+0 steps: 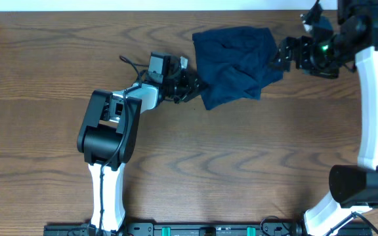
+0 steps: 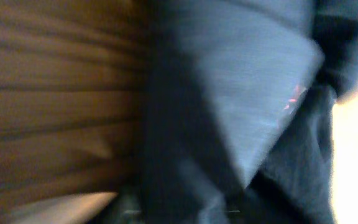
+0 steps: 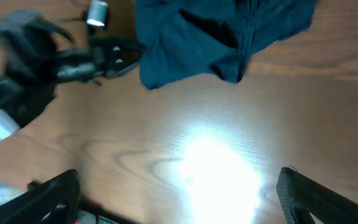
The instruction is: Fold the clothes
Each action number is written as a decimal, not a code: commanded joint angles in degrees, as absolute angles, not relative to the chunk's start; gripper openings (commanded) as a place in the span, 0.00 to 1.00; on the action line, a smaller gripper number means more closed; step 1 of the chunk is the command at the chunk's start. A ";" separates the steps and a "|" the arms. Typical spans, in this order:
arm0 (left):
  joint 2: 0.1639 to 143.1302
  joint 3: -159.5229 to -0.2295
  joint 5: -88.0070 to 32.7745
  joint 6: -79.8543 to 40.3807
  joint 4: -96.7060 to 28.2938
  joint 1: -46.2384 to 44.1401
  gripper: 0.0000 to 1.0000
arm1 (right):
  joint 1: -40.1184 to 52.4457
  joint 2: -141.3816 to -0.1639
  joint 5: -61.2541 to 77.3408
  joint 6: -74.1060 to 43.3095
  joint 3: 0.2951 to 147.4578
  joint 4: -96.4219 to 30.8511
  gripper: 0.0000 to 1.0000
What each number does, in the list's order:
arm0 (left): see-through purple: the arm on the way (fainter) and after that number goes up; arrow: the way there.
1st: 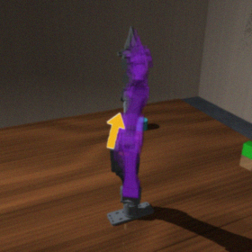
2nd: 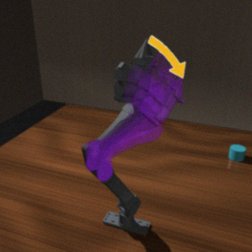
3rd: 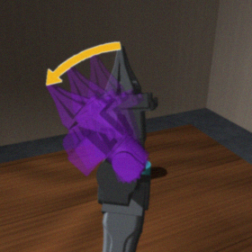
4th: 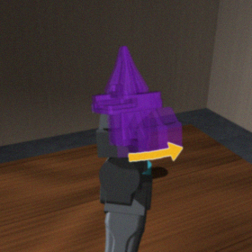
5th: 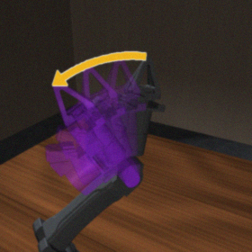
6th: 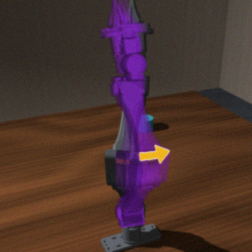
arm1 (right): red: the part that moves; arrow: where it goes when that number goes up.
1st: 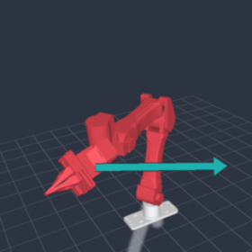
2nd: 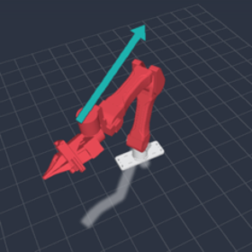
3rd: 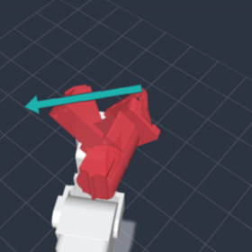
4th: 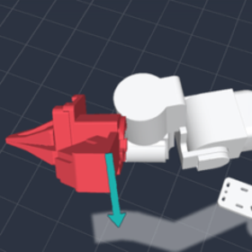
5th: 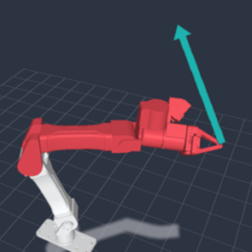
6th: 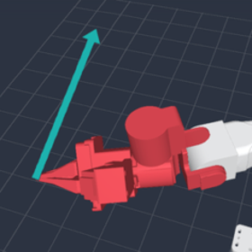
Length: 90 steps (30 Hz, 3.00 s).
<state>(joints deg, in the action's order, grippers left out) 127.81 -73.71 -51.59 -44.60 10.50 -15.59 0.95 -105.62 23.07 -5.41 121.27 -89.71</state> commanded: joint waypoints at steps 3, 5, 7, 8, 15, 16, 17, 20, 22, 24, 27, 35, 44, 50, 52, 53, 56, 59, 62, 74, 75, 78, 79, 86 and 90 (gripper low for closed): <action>128.42 -73.41 -51.90 -40.86 9.08 -15.92 0.75 | 2.74 -109.97 21.91 -5.48 111.48 -82.43 0.99; 127.90 -73.41 -51.92 -40.42 9.10 -15.94 0.77 | 3.07 -112.09 21.61 -5.43 109.10 -79.13 0.99; 127.33 -73.43 -52.25 -39.35 9.47 -15.94 0.77 | 3.33 -114.48 21.61 -5.04 107.87 -76.73 0.99; 127.15 -73.43 -52.51 -39.20 9.50 -15.99 0.77 | 3.55 -115.81 21.65 -5.06 107.35 -75.59 0.97; 126.96 -73.43 -56.25 -38.54 9.45 -17.96 0.77 | 6.28 -125.64 21.63 -5.61 106.63 -69.32 0.92; 126.96 -73.43 -56.34 -38.57 9.47 -18.41 0.77 | 6.66 -126.72 21.65 -5.78 106.63 -68.34 0.91; 126.96 -73.43 -56.34 -38.44 9.47 -19.03 0.77 | 7.11 -127.98 21.65 -6.26 106.63 -67.00 0.91; 126.93 -73.43 -56.62 -38.11 9.45 -20.86 0.77 | 7.81 -130.08 21.65 -8.29 106.65 -63.92 0.90; 126.93 -73.43 -57.17 -37.93 9.45 -22.35 0.77 | 7.94 -130.32 21.65 -8.97 106.65 -62.39 0.90; 126.93 -73.43 -57.93 -37.91 9.43 -23.73 0.77 | 7.86 -130.08 21.65 -8.99 106.94 -61.93 0.91; 126.93 -73.43 -58.08 -37.67 9.43 -25.80 0.77 | 7.44 -129.97 21.61 -8.97 107.83 -62.85 0.92; 126.93 -73.43 -56.31 -37.30 9.02 -26.35 0.77 | 5.98 -129.97 20.82 -8.95 107.96 -65.54 0.33; 126.93 -73.43 -56.05 -37.52 8.38 -20.25 0.77 | 4.62 -129.97 20.78 -9.41 107.96 -66.67 0.01; 126.96 -73.43 -52.99 -37.47 8.10 -16.69 0.81 | 4.08 -129.97 17.80 -14.02 107.96 -68.51 0.01; 126.96 -73.41 -52.77 -37.50 8.16 -16.40 0.81 | 4.08 -129.97 13.96 -19.44 107.96 -70.63 0.01; 126.96 -73.43 -52.34 -37.50 8.12 -16.40 0.81 | 4.08 -129.97 11.81 -22.28 107.94 -72.01 0.01; 126.96 -73.43 -51.51 -37.47 8.16 -16.40 0.82 | 4.05 -129.97 5.30 -28.47 107.94 -74.43 0.01; 126.96 -73.43 -51.53 -37.50 8.16 -16.40 0.82 | 3.51 -129.97 3.20 -28.69 107.94 -74.11 0.01; 126.96 -73.43 -51.51 -37.47 8.16 -16.40 0.83 | 2.57 -129.97 2.83 -28.25 107.94 -73.76 0.17; 126.96 -73.43 -50.76 -37.30 8.05 -16.40 0.86 | -0.54 -129.54 0.30 -20.14 113.34 -71.09 0.99; 126.96 -73.43 -50.74 -37.30 7.97 -16.40 0.86 | -1.04 -129.54 0.67 -21.47 114.17 -72.10 0.99; 126.96 -73.43 -50.76 -37.30 7.97 -16.40 0.86 | -2.70 -129.54 0.89 -24.91 114.56 -74.76 0.99; 126.96 -73.43 -50.76 -37.30 7.97 -16.40 0.86 | -3.16 -129.56 1.15 -25.10 114.48 -74.76 0.99; 126.91 -73.43 -52.07 -37.06 8.21 -16.40 0.86 | -7.27 -129.88 10.76 -17.96 114.24 -70.26 0.99; 126.74 -73.52 -53.58 -35.57 8.10 -16.40 0.86 | -8.25 -130.93 13.26 -12.23 114.24 -68.25 0.99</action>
<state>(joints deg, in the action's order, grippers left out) 126.52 -74.28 -55.33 -38.00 8.97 -16.56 -7.90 -130.45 9.04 -18.48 113.82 -69.25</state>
